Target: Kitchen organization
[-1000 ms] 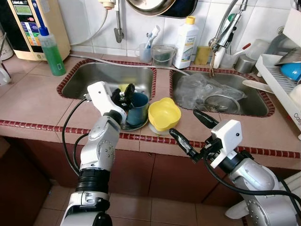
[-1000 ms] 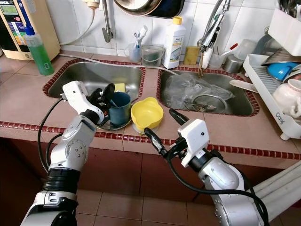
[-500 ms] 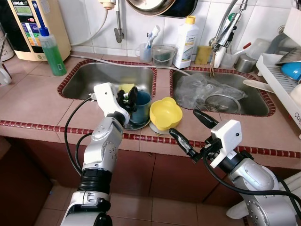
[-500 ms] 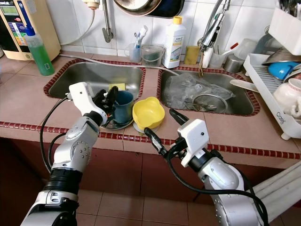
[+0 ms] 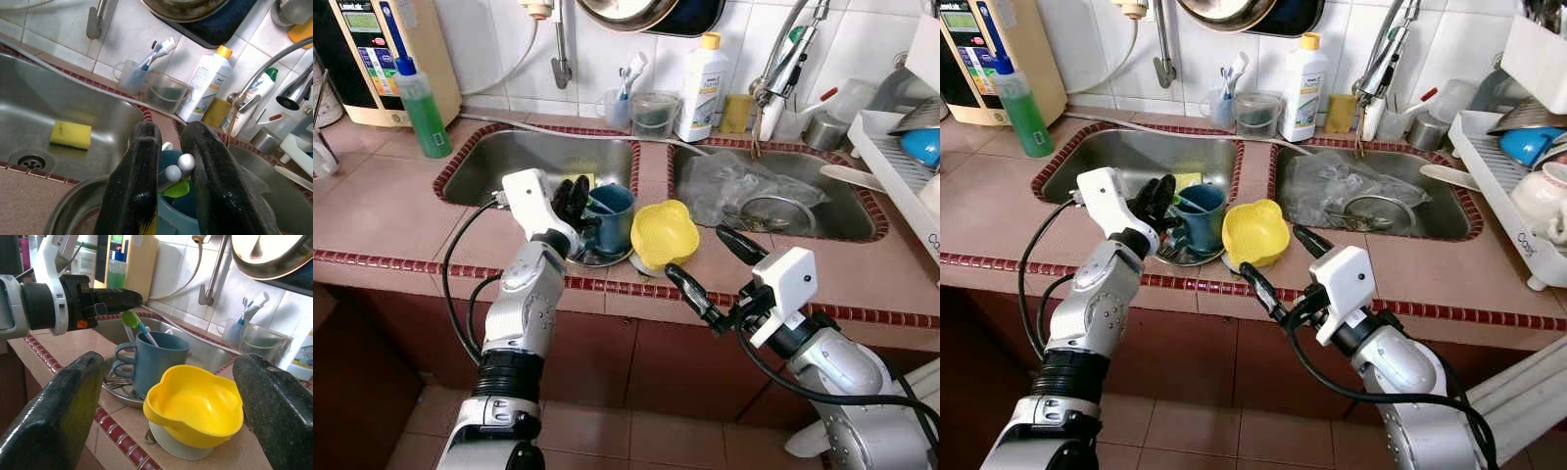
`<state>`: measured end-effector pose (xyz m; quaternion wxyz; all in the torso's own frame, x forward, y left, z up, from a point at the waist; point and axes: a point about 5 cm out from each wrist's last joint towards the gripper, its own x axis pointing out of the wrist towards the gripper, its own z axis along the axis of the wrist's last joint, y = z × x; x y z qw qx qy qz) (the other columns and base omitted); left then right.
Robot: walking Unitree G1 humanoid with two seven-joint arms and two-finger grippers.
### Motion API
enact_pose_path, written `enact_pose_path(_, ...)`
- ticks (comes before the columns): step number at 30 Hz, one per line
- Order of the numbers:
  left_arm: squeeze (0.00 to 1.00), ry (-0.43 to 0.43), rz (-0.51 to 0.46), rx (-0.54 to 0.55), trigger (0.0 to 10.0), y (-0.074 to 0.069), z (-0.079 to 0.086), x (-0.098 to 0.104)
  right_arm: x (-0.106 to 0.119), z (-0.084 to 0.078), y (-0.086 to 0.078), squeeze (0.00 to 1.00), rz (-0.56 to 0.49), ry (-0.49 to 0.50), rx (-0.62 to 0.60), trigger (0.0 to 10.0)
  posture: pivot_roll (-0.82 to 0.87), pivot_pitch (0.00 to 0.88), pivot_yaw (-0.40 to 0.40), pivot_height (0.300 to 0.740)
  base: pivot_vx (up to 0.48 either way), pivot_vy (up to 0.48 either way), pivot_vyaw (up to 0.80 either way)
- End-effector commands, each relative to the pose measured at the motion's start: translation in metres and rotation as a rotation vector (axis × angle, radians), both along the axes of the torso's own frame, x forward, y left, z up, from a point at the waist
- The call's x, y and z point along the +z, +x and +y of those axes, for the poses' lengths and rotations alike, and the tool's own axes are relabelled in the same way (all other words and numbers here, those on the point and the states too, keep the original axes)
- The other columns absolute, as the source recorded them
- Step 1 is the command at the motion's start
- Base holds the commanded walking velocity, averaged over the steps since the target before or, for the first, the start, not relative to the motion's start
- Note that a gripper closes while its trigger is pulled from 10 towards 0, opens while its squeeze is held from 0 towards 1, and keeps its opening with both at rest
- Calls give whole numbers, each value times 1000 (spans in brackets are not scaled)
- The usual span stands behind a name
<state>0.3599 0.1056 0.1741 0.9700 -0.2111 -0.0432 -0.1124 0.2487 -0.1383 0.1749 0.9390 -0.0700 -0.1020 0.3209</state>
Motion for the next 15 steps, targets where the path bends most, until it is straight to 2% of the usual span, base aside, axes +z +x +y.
enact_pose_path(1,0,9,-37,-32,0,3,-7,10,5,0,1,0,-27,-8,3,10000,-180,0,21,740,0,0,0)
enact_pose_path(5,0,12,-47,-35,0,2,-8,12,6,0,1,0,-28,-8,3,10000,-180,0,18,740,0,0,0)
enact_pose_path(6,0,22,-59,-39,275,2,-8,13,6,0,1,0,-29,-8,3,10000,-179,0,16,740,0,0,0)
enact_pose_path(8,0,26,-65,-39,0,2,-9,14,6,0,1,0,-30,-9,4,10000,-179,0,14,740,0,0,0)
enact_pose_path(9,0,26,-66,-39,1333,2,-9,14,6,0,1,0,-30,-9,4,10000,-179,0,14,740,0,0,0)
enact_pose_path(10,0,40,-72,-35,6902,2,-9,15,6,0,2,0,-31,-11,5,10000,-179,0,15,740,0,0,0)
enact_pose_path(11,0,40,-72,-35,6902,2,-9,15,6,0,2,0,-31,-11,5,10000,-179,0,15,740,0,0,0)
enact_pose_path(12,0,59,-67,-32,10000,3,-10,15,6,0,2,0,-31,-11,5,10000,-179,0,14,740,0,0,0)
enact_pose_path(15,0,87,-89,-46,10000,3,-12,18,7,0,3,0,-34,-11,4,10000,-178,0,14,740,0,0,0)
